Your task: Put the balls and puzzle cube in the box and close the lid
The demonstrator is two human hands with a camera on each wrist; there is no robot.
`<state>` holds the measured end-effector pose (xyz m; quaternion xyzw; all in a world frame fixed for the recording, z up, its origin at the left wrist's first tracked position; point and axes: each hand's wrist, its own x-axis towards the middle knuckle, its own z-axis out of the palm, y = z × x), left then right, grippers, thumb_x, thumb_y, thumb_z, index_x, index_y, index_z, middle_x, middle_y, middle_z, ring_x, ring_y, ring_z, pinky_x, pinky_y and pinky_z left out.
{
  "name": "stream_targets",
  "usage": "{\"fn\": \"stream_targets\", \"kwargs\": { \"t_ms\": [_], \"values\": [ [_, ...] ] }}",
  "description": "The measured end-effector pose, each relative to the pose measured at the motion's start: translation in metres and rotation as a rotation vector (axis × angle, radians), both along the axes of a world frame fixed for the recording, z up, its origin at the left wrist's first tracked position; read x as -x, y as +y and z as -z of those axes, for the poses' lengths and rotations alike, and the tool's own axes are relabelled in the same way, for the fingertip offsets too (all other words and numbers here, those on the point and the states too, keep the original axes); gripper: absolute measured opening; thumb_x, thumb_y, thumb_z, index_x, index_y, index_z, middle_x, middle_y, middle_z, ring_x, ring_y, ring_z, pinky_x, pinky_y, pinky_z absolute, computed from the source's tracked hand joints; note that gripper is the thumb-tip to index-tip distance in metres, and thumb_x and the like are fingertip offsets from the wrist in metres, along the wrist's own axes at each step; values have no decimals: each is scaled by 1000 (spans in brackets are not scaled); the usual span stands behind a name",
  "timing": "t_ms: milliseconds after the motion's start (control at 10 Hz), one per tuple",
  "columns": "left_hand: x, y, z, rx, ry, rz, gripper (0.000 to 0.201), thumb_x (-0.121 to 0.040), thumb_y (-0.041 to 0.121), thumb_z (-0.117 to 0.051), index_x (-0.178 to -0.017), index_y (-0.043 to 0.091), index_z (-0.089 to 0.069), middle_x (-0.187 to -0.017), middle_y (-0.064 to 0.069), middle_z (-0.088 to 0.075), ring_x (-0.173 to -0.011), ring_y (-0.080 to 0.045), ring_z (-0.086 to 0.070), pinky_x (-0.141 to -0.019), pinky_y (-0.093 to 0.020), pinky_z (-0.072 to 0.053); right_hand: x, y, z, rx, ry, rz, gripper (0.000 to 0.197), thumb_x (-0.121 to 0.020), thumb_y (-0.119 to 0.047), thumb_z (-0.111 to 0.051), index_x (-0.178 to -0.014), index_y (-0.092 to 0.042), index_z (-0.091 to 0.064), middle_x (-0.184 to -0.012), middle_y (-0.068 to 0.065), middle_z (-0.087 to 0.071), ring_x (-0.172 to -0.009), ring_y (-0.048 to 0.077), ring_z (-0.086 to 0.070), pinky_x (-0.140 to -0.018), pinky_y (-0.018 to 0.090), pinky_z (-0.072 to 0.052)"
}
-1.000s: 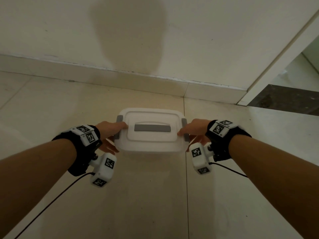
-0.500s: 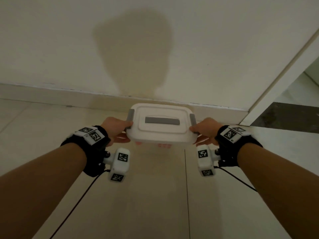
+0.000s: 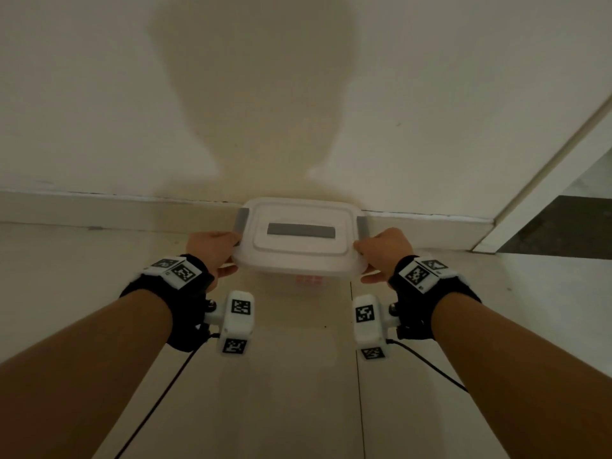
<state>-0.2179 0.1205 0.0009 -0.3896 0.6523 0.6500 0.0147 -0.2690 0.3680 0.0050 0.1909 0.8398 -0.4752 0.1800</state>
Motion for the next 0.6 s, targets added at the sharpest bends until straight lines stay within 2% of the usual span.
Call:
{"fn": "stream_targets", "kwargs": {
  "t_ms": [100,200,300,400,500,600],
  "values": [
    [5,1,10,-4,14,5,31,-94,15,-60,-123,2,-64,-102,-13,-62,-91,-31,-57,-66,-37,-53,3,1,7,6,7,2,36,-85,-16,-64,-112,7,-62,-105,26,-68,-80,39,-71,-65,53,-62],
    [6,-1,17,-39,25,2,33,-95,18,-60,-124,4,-63,-92,-8,-63,-91,-30,-59,-64,-36,-54,7,3,10,13,17,-2,37,-84,-16,-64,-112,7,-62,-105,25,-68,-82,39,-71,-65,53,-62],
    [6,-2,18,-39,31,2,33,-95,20,-60,-124,6,-63,-99,-10,-64,-92,-30,-59,-66,-36,-54,7,4,12,24,30,-5,30,-84,-14,-63,-107,6,-63,-103,23,-69,-82,37,-71,-67,52,-62],
    [7,0,20,-33,24,-4,35,-95,22,-60,-125,6,-63,-107,-11,-62,-93,-29,-58,-74,-40,-51,5,4,14,24,47,-7,25,-85,-14,-61,-102,3,-63,-102,22,-69,-81,36,-71,-67,51,-62],
    [7,-1,19,-22,-12,10,36,-94,29,-61,-120,6,-63,-109,-12,-63,-85,-27,-61,-80,-41,-52,3,5,15,23,45,-23,35,-86,-20,-62,-109,6,-65,-101,22,-70,-82,35,-72,-69,51,-62],
    [3,-2,14,8,-52,22,36,-94,40,-56,-109,8,-61,-109,-11,-64,-77,-22,-61,-84,-42,-52,0,11,11,-93,84,7,55,-84,-52,-59,-99,1,-66,-91,16,-71,-76,31,-72,-64,42,-62]
  ]
}}
